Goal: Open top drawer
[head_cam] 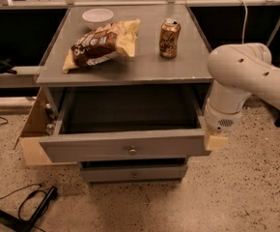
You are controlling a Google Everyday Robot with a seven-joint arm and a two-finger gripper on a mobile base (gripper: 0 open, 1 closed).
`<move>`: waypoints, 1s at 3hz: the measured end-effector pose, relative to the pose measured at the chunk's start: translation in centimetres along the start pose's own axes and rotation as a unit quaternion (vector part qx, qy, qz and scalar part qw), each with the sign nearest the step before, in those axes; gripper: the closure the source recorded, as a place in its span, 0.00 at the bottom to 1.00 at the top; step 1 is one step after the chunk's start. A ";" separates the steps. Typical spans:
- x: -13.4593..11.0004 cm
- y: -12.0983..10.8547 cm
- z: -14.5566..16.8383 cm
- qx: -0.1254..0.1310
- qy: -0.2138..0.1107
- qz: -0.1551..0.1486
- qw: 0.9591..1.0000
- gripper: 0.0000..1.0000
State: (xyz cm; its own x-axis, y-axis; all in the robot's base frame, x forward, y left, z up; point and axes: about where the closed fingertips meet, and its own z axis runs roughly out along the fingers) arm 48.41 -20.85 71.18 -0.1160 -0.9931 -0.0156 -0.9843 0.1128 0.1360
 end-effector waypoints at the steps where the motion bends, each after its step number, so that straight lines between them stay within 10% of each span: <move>1: 0.0 0.0 0.0 0.000 0.000 0.000 1.000 0.27; 3: -6.0 -2.2 2.5 0.012 -0.033 -0.094 0.995 0.00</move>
Offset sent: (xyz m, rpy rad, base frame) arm 0.0485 0.0779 0.0066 0.0492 -0.1280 0.2645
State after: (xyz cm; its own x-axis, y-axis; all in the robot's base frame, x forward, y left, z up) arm 50.91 -15.04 68.49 0.0630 -0.9927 -0.1032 -0.9923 -0.0734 0.1002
